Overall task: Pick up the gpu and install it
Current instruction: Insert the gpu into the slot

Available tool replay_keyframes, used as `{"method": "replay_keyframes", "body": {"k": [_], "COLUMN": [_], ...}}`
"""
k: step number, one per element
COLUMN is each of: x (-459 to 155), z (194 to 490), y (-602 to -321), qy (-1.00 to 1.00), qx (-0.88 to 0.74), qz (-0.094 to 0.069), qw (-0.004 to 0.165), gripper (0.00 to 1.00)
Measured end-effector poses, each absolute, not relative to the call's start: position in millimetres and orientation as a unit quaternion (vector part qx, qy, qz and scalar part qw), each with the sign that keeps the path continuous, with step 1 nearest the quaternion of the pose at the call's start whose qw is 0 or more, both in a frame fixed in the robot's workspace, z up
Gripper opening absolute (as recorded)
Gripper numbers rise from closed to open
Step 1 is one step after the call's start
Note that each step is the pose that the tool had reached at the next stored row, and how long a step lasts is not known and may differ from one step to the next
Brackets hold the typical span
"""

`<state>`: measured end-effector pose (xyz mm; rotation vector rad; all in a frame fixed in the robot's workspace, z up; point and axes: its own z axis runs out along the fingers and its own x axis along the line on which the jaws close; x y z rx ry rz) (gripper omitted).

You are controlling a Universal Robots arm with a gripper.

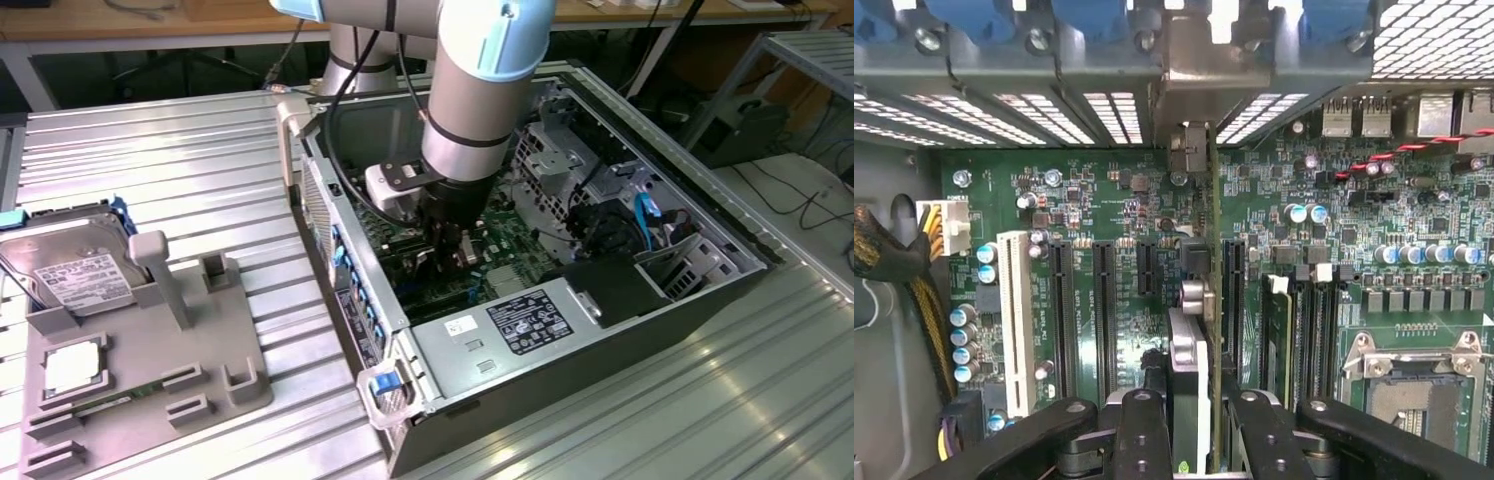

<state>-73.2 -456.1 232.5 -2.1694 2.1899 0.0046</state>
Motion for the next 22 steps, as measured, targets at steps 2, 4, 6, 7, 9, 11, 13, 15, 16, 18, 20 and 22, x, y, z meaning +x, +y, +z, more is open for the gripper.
{"method": "replay_keyframes", "body": {"k": [2,4,6,7,9,11,13,15,16,18,20,22], "x": [-73,-73,-74,-74,-73,-73,-73,-73,-73,-73,-73,-73], "z": [232,232,233,233,232,235,239,244,247,252,259,265], "y": [-456,-456,-457,-457,-456,-456,-456,-456,-456,-456,-456,-456], "qy": [0.710,0.710,0.710,0.710,0.710,0.710,0.710,0.710,0.710,0.710,0.710,0.710], "qx": [-0.703,-0.703,-0.703,-0.703,-0.703,-0.703,-0.703,-0.703,-0.703,-0.703,-0.703,-0.703], "qz": [0.002,0.002,0.001,0.002,0.002,0.002,0.002,0.001,0.001,0.001,0.001,0.001], "qw": [0.030,0.030,0.029,0.029,0.031,0.030,0.031,0.031,0.031,0.031,0.031,0.031], "gripper": [0.28,0.28,0.28,0.28,0.29,0.34,0.34,0.34,0.34,0.34,0.34,0.34]}}
